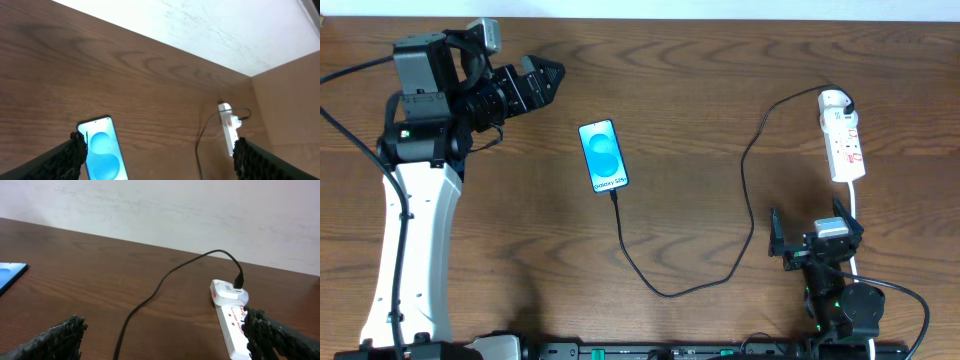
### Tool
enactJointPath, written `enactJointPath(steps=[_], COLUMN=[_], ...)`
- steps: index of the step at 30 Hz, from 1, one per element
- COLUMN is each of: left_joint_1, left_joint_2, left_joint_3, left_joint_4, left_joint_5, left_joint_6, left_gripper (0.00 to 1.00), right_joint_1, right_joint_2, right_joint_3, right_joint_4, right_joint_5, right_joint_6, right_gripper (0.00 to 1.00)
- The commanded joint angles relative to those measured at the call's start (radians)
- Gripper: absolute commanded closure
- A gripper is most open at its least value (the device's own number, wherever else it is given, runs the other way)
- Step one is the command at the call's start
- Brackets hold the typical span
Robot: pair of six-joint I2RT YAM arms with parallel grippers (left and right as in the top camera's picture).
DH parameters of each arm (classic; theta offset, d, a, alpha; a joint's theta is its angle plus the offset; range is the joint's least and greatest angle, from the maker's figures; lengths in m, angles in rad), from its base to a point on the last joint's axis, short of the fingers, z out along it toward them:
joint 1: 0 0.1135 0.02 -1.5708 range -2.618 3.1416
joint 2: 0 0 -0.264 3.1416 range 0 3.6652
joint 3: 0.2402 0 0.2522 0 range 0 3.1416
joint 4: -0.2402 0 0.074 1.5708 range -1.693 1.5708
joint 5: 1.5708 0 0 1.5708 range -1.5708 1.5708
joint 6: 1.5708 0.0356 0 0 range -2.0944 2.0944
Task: Plug charger to phone and switch on socket
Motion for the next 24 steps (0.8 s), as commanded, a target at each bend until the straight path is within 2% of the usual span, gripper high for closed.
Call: enactJointPath(steps=[1,6,10,14,19,24], left_joint_1=[0.0,-0.011,-0.04,-0.048,-0.048,-0.05], left_joint_2=[-0.002,-0.024,-0.082,-0.162,-0.307,-0.46], left_joint_3=[0.006,-0.013,-0.048,-0.114,-0.25,-0.444], left_joint_4=[-0.005,-0.015,-0.05,-0.048,-0.016,0.112], left_joint_5=[-0.046,-0.103,-0.194,-0.203,-0.203,-0.222], left_joint_6=[0.074,0.222,0.298,0.367,0.46,0.46], left_gripper=[0.07,0.06,0.07,0.07,0.07,0.07], right_joint_1=[0.003,0.003,0.003,0.003,0.003,0.003], right_joint_2=[-0.007,-0.007,-0.007,-0.007,-0.007,-0.007], right_joint_3=[-0.005,-0.005,-0.005,-0.005,-0.005,-0.005], right_joint_4=[0.001,0.001,0.001,0.001,0.001,0.001], right_joint_5=[-0.01,-0.01,-0.01,-0.01,-0.01,-0.01], right_joint_6=[0.01,0.01,0.01,0.01,0.01,0.01], right_gripper=[0.01,0.01,0.01,0.01,0.01,0.01])
